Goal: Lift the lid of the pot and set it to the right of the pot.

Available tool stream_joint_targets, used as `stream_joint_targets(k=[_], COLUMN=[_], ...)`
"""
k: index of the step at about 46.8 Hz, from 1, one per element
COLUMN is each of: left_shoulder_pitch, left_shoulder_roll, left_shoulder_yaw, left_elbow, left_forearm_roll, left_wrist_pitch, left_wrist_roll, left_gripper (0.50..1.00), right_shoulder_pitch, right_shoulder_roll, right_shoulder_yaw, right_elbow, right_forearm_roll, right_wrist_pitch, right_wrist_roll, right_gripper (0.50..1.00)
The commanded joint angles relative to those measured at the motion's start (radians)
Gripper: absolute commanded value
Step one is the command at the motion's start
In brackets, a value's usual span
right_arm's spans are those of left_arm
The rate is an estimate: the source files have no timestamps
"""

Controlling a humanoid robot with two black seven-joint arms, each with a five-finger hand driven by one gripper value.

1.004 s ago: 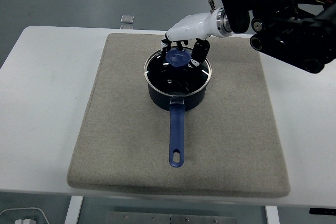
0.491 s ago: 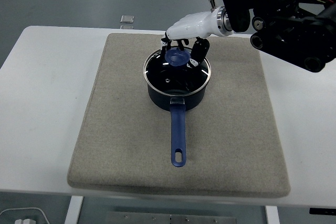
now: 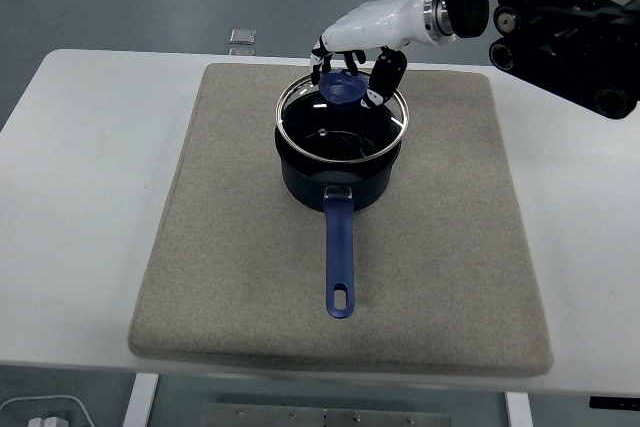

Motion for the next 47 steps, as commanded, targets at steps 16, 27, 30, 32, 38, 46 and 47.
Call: stream_joint_targets(k=[16, 27, 30, 32, 38, 46, 47], left_shoulder_pitch=[0.0, 0.0, 0.0, 0.0, 0.0, 0.0, 0.0], left_shoulder_roll=[0.0, 0.0, 0.0, 0.0, 0.0, 0.0, 0.0], left_shoulder_yaw=[0.0, 0.0, 0.0, 0.0, 0.0, 0.0, 0.0], left_elbow=[-0.001, 0.0, 0.0, 0.0, 0.0, 0.0, 0.0], left_forearm_roll=[-0.001, 0.0, 0.0, 0.0, 0.0, 0.0, 0.0], left_wrist_pitch=[0.0, 0.0, 0.0, 0.0, 0.0, 0.0, 0.0], left_wrist_roll=[0.0, 0.0, 0.001, 0.0, 0.001, 0.0, 0.001], left_gripper=[1.0, 1.0, 1.0, 1.0, 1.0, 1.0, 1.0], right_shoulder_pitch=[-0.011, -0.023, -0.034, -0.038, -0.048, -0.092, -0.098], right_shoulder_roll=[-0.095, -0.128, -0.135, -0.148, -0.165, -0.168, -0.168], right_shoulder_yaw=[-0.002, 0.0, -0.002, -0.003, -0.005, -0.006, -0.006], right_elbow=[-0.013, -0.041, -0.055, -0.061, -0.076, -0.113, -0.115], right_forearm_roll=[0.001, 0.008, 0.031, 0.047, 0.058, 0.058, 0.058], right_wrist_pitch=[0.012, 0.004, 0.001, 0.001, -0.001, -0.001, -0.002], right_wrist_roll=[0.018, 0.047, 0.048, 0.048, 0.047, 0.045, 0.044], right_gripper=[0.5, 0.5, 0.5, 0.5, 0.5, 0.5, 0.5])
